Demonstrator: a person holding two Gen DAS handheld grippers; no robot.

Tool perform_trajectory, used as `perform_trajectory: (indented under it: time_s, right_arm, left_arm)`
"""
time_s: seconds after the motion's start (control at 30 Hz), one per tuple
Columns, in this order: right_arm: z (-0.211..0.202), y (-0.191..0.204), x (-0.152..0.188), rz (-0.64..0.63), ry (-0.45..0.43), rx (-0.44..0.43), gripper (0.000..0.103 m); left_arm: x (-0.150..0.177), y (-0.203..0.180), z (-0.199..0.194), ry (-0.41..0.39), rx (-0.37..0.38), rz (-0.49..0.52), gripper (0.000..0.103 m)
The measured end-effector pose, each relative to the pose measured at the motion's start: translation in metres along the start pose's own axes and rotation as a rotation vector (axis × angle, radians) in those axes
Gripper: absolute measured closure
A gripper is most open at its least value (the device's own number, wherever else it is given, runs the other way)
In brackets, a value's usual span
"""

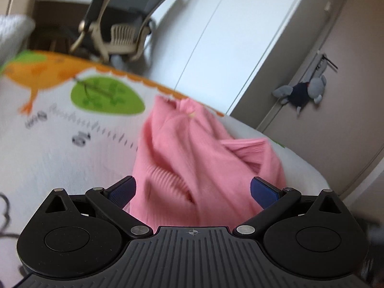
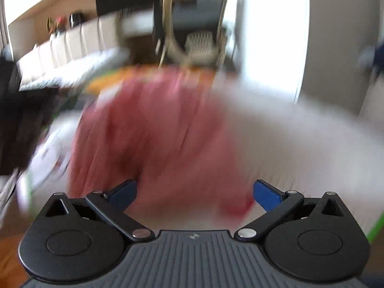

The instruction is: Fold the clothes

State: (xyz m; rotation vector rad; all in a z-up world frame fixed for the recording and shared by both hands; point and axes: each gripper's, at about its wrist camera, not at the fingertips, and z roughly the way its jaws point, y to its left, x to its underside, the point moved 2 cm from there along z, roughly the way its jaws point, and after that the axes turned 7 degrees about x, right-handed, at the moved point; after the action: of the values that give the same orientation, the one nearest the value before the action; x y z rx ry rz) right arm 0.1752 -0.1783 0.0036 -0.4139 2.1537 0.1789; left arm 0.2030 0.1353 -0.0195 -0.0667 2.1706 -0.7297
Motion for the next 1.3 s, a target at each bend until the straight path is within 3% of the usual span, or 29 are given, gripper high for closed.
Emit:
perform_trajectory:
  time_s: [0.07,0.2,0.23,0.3,0.33,0.37,0.47,0.67,0.73,0.8,0.87,0.93,1.03,1.1,1.13,1.17,1.2,1.23,1.3]
  right_arm:
    - [0.023,-0.005,-0.034,-0.020,-0.080,0.003,0.004]
    - [0.112,-0.009,-0.072,0.045,0.017,-0.057,0.024]
    - [0.134,-0.009,-0.074,0.076,0.055,-0.057,0.031]
    - [0.172,-0.011,-0.068,0.147,0.144,-0.078,0.057]
    - [0.182,-0.012,-0.061,0.200,0.188,-0.112,0.068]
    - [0.181,-0.012,-0.055,0.235,0.194,-0.130,0.070]
    - [0.152,-0.005,-0.039,0.176,0.193,-0.166,0.078]
    - [0.052,-0.010,0.022,0.053,0.244,-0.195,0.078]
    - [0.019,-0.012,0.035,-0.034,0.190,-0.142,0.078]
    - [-0.020,-0.015,0.036,-0.151,0.048,-0.082,0.074]
    - [-0.055,-0.020,0.028,-0.198,-0.059,-0.133,0.050]
    - [-0.079,-0.013,0.023,-0.231,-0.126,-0.244,0.037]
    - [-0.084,0.022,0.038,-0.380,-0.133,-0.347,0.036]
    - [-0.065,0.046,0.053,-0.484,-0.122,-0.327,0.036]
    - [-0.053,0.055,0.057,-0.518,-0.115,-0.312,0.042]
    - [-0.043,0.060,0.059,-0.528,-0.100,-0.307,0.073]
    - [-0.033,0.063,0.057,-0.522,-0.085,-0.297,0.089]
    - [-0.029,0.058,0.049,-0.486,-0.086,-0.283,0.094]
    - [-0.034,0.034,0.022,-0.362,-0.170,-0.226,0.099]
  left_arm:
    - [0.000,0.010,0.005,0.004,0.024,-0.047,0.000]
    - [0.001,0.026,0.019,0.009,0.032,-0.129,0.000]
    - [0.002,0.028,0.023,0.019,0.034,-0.143,0.000]
    - [0.004,0.029,0.028,0.037,0.041,-0.163,0.000]
    - [0.006,0.027,0.030,0.046,0.053,-0.163,0.000]
    - [0.009,0.024,0.031,0.056,0.065,-0.154,0.001]
    - [0.018,0.010,0.027,0.087,0.105,-0.099,0.001]
    - [0.058,-0.024,-0.009,0.178,0.230,-0.017,0.001]
    - [0.070,-0.028,-0.025,0.183,0.212,-0.003,0.001]
    - [0.072,-0.027,-0.044,0.143,0.153,0.016,0.001]
    - [0.067,-0.026,-0.063,0.086,0.092,0.028,0.001]
    - [0.060,-0.027,-0.079,0.035,0.060,0.016,0.001]
    - [0.052,-0.045,-0.097,-0.007,0.071,0.042,0.001]
    - [0.051,-0.066,-0.101,-0.005,0.097,0.111,0.000]
    - [0.051,-0.077,-0.102,0.002,0.106,0.151,0.000]
    - [0.052,-0.088,-0.102,0.012,0.108,0.194,0.000]
    - [0.053,-0.099,-0.100,0.021,0.103,0.241,0.000]
    - [0.054,-0.108,-0.098,0.028,0.095,0.284,0.000]
    - [0.058,-0.124,-0.092,0.043,0.079,0.363,0.000]
